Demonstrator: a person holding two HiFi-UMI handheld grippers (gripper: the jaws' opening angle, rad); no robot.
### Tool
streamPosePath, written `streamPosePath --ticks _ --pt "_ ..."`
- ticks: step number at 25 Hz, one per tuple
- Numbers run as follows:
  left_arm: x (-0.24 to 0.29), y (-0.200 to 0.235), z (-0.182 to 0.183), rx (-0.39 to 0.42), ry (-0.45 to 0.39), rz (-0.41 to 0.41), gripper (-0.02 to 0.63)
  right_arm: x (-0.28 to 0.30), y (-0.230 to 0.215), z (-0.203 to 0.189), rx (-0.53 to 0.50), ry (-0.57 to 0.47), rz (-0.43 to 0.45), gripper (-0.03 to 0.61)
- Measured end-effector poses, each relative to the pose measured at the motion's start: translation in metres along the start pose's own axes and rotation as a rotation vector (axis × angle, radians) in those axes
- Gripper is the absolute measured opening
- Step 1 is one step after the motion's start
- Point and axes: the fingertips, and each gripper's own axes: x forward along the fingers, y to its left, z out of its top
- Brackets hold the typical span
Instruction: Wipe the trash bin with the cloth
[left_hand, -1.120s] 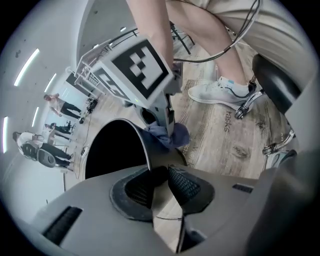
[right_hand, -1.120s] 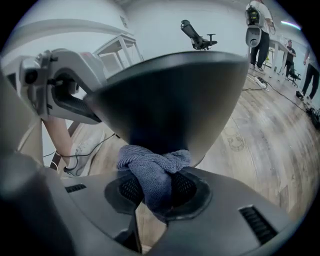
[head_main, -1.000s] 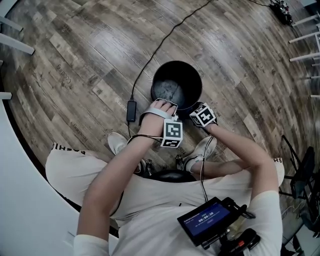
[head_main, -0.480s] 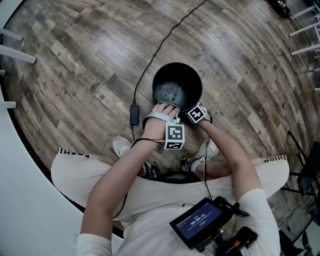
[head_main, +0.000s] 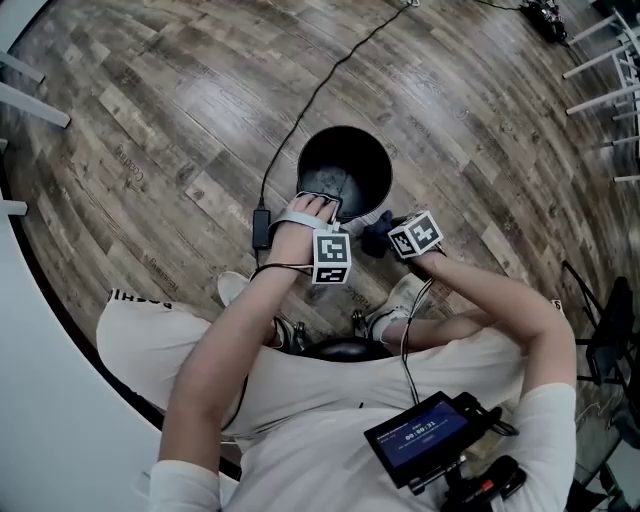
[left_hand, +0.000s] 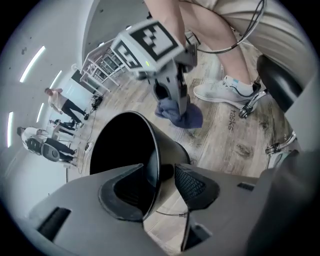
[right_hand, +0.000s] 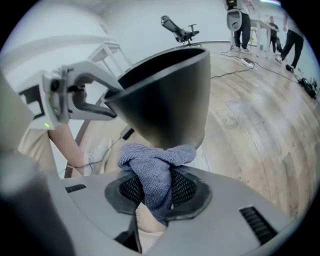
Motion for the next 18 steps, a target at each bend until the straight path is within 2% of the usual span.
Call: streamPosePath --ticks 2,7,11,18 --pt "0.003 -0.006 -0.006 0.022 0.017 -0.010 0.184 -0.020 0.020 0.013 0.008 -0.041 0.032 0.100" --pt "0.010 -0.016 -0.011 0.106 0.051 0.003 0.181 -0.047 0.039 0.050 -0.108 -0.122 0.008 0.100" --pt "0.012 -0.011 -0.011 0.154 0.078 0.010 0.129 -0.044 0.027 0.066 -0.134 -0.100 -0.003 0.100" --pt "0.008 -0.012 -0.008 0.181 0.073 0.003 0.124 -0.027 0.022 0.057 -0.131 -0.076 -0.013 0.100"
